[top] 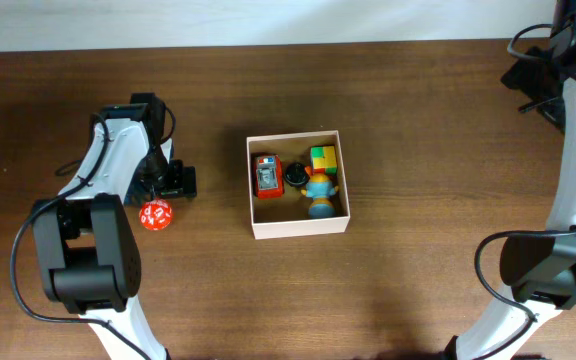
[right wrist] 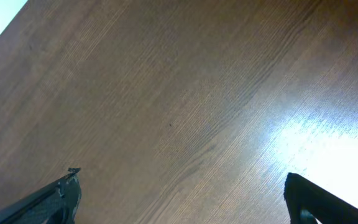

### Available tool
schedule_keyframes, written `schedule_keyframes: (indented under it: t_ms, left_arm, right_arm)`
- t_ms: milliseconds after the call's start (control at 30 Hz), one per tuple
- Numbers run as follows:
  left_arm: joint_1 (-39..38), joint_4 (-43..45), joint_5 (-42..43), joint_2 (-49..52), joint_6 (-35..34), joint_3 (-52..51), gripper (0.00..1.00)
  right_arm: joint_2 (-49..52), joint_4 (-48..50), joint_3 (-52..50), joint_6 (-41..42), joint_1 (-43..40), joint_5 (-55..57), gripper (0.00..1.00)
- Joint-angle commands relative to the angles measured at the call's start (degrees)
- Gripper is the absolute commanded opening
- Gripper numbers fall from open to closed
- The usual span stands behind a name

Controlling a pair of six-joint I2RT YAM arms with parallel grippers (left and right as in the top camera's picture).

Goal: Pack container
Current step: 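Move the left gripper left over the red letter ball and grasp it, then lift the red ball and carry it over the box's lower left corner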

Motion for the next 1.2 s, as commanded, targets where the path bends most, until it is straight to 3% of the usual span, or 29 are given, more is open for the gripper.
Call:
schedule_keyframes:
  t_ms: [0, 267, 467, 833, 1000, 1167]
  left_arm:
    - [0.09, -1.57, -1.11, -0.44, -0.96, -0.87, 0.99]
    - [0.09, -3.08, -2.21, -0.44, -0.96, -1.18, 1.0]
    - [0.09, -3.23, -2.36, -0.44, -0.96, -1.38, 0.92]
    - [0.09, 0.02, -3.45, -0.44, -0.96, -7.23, 0.89]
    - [0.09, 0.44, -3.45, -0.44, -0.96, -7.28, 0.5]
    - [0.09, 1.36, -3.41, -0.44, -0.98, -7.28, 0.45]
  right_arm:
    - [-0.68, -0.02, 1.07, 0.72, -0.11, 0.35, 0.99]
    - [-0.68, -0.02, 1.05, 0.72, -0.11, 0.35, 0.99]
    - [-0.68, -0.02, 1.05, 0.72, -0.11, 0.35, 0.99]
    - [-0.68, -0.02, 1.05, 0.72, -0.11, 0.35, 0.99]
    - [-0.68, -0.04, 1.05, 0.72, -0.11, 0.35, 0.99]
    - [-0.68, -0.02, 1.07, 0.72, -0.11, 0.35, 0.99]
